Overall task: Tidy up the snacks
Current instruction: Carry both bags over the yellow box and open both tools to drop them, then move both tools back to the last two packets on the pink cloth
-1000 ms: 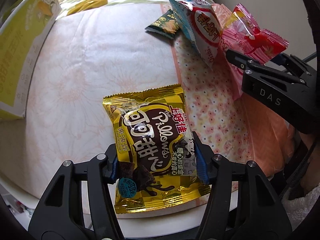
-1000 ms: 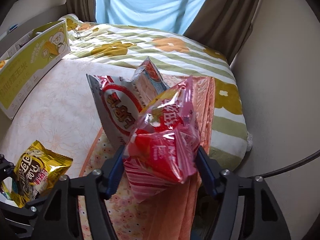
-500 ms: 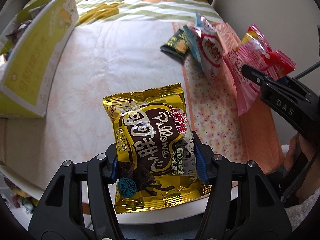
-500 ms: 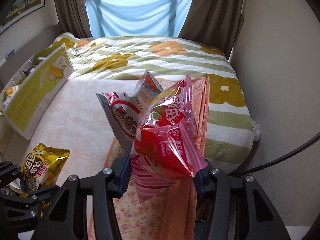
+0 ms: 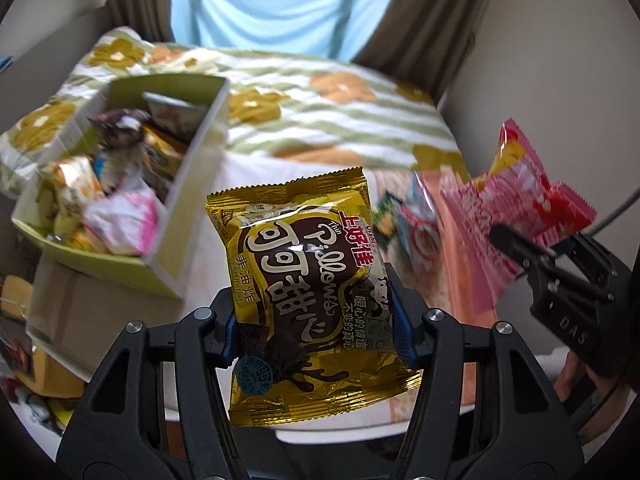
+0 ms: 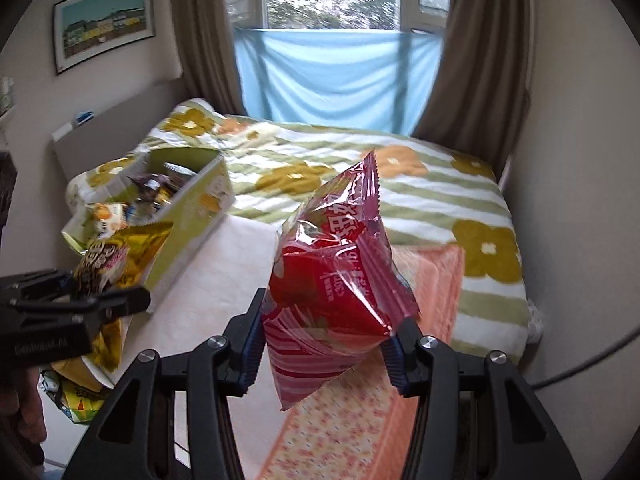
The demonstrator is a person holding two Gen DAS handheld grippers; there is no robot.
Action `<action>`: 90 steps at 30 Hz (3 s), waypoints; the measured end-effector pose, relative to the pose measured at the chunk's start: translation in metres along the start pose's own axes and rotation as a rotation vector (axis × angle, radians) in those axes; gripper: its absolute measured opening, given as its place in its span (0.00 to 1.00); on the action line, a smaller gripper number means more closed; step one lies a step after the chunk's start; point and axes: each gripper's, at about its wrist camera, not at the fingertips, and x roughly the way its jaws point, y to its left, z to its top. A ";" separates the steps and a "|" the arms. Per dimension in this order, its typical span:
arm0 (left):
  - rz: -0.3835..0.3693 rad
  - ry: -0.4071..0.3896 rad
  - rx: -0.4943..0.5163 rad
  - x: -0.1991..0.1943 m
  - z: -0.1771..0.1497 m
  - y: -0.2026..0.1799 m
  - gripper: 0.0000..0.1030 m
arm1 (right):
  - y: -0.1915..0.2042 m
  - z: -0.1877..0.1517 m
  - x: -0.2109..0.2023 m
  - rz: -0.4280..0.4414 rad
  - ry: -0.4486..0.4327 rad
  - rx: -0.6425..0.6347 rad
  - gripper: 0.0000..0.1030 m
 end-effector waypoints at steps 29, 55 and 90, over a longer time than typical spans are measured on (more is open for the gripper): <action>0.035 0.121 0.107 0.079 0.173 0.271 0.64 | 0.210 0.148 0.135 0.081 0.020 0.066 0.45; 0.073 0.067 -0.019 0.044 0.134 0.326 1.00 | 0.227 0.133 0.150 0.084 0.113 0.008 0.78; -0.207 0.016 0.367 0.030 0.134 0.101 1.00 | 0.043 0.071 0.026 -0.246 0.012 0.405 0.78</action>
